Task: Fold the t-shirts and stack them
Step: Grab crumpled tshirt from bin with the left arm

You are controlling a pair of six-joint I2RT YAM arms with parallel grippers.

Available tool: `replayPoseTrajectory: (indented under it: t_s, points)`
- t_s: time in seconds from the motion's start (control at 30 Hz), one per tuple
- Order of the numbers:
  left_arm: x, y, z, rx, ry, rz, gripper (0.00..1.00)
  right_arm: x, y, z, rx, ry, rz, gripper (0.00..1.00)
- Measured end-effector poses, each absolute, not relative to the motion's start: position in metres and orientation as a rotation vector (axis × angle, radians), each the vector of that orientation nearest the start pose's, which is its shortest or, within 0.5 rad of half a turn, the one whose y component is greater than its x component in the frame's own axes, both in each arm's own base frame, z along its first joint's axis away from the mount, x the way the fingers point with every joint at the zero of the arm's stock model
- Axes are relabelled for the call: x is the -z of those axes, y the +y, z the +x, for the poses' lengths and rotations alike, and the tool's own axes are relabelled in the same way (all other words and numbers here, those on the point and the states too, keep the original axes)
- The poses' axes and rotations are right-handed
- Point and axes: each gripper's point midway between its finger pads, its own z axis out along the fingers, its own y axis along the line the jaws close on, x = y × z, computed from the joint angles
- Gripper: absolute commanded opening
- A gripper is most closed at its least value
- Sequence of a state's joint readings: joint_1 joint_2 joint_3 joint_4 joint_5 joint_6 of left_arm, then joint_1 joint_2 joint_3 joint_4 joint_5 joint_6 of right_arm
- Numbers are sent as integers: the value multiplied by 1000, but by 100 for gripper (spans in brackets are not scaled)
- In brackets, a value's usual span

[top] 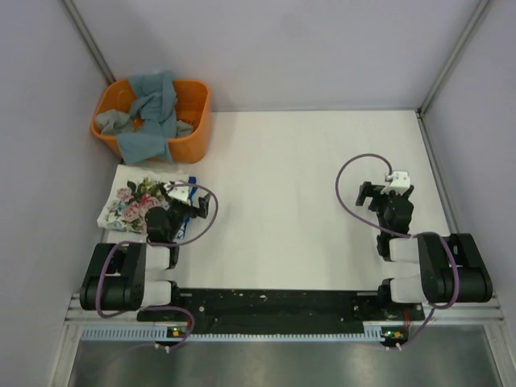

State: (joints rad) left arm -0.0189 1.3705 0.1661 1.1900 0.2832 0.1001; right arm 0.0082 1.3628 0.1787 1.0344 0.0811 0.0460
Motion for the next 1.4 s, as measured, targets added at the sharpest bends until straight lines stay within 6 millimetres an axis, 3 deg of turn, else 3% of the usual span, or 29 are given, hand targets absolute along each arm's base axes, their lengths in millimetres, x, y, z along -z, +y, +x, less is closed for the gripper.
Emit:
replayPoseTrajectory:
  t_s: [0.13, 0.27, 0.37, 0.53, 0.63, 0.77, 0.83, 1.0, 1.13, 1.3, 1.4]
  points:
    - [-128, -75, 323, 237, 1463, 476, 98, -89, -9, 354, 28, 1718, 93, 99]
    - [-144, -90, 308, 274, 1364, 586, 98, -89, -9, 354, 28, 1718, 93, 99]
    - [-160, -85, 307, 263, 1317, 566, 96, -89, -9, 354, 28, 1718, 93, 99]
    - [-170, -80, 306, 339, 1323, 481, 89, -89, -9, 354, 28, 1718, 93, 99]
    - [-198, -80, 327, 387, 1307, 457, 93, -89, -9, 354, 28, 1718, 94, 99]
    - [-265, -78, 390, 384, 1376, 453, 92, -89, -9, 354, 28, 1718, 93, 99]
    - [-290, -80, 406, 357, 1420, 479, 91, -89, -9, 354, 29, 1718, 94, 99]
    - [-306, -79, 419, 315, 1610, 518, 93, -91, -11, 363, 37, 1790, 104, 99]
    - [-317, -60, 441, 229, 1766, 492, 94, -153, -11, 408, 22, 1784, 153, 99]
    - [-324, -20, 487, 14, 1908, 387, 97, -257, 7, 446, -67, 1703, 156, 99]
    - [-305, 7, 509, -126, 1999, 339, 98, -277, 33, 450, -112, 1727, 106, 98]
